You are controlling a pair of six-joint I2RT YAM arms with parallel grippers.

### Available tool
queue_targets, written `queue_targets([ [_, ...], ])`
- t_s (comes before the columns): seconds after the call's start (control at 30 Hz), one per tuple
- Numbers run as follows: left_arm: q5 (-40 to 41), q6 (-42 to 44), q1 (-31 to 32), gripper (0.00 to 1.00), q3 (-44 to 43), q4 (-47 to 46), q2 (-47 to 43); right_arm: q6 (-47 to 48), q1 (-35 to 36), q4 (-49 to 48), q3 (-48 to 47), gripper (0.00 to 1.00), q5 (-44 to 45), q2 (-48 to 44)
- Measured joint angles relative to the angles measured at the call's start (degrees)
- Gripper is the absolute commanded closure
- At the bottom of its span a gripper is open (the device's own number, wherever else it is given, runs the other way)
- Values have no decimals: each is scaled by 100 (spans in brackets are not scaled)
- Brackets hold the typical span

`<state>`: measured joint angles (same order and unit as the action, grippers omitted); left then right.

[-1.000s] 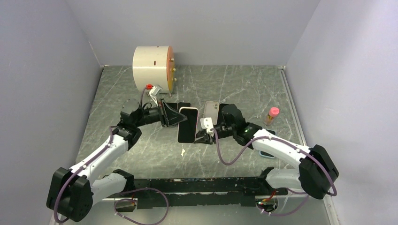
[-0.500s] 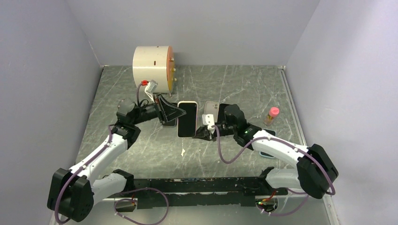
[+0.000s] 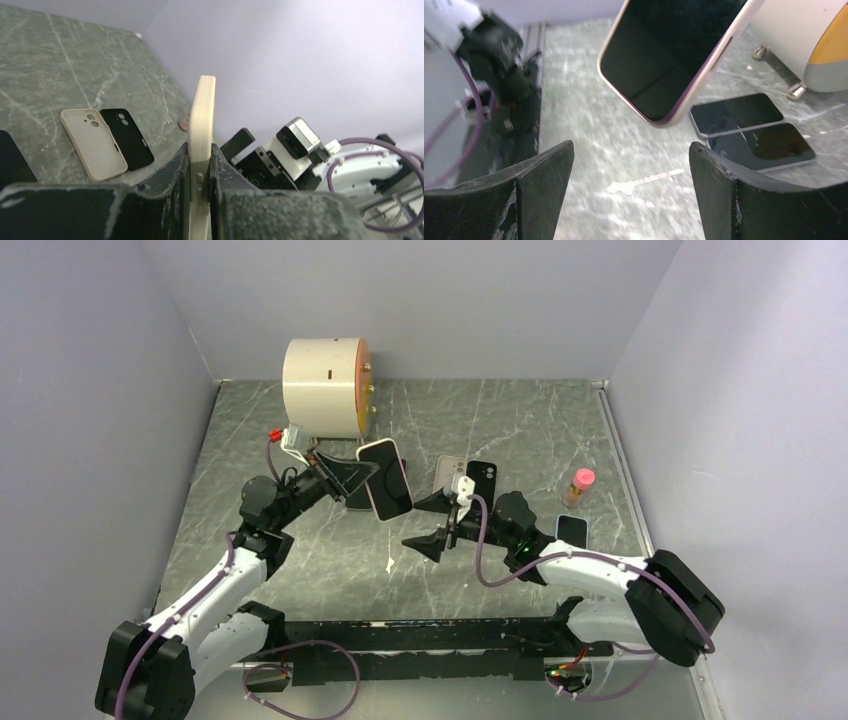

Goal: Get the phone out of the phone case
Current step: Remove the phone case from the phone.

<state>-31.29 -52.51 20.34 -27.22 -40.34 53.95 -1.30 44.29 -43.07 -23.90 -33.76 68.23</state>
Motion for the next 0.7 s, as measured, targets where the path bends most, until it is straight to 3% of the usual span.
queue_targets([
  [0.23, 911, -605, -2, 97, 387, -761, 24, -1303, 365, -1888, 164, 10, 1034, 769],
  [0.4, 1381, -931, 0, 97, 660, -1333, 72, -2004, 400, -3058, 181, 10, 1296, 1266],
  [0.7, 1829, -1235, 55, 97, 927, -2063, 127, -2728, 420, -4107, -15, 15, 1333, 1899],
])
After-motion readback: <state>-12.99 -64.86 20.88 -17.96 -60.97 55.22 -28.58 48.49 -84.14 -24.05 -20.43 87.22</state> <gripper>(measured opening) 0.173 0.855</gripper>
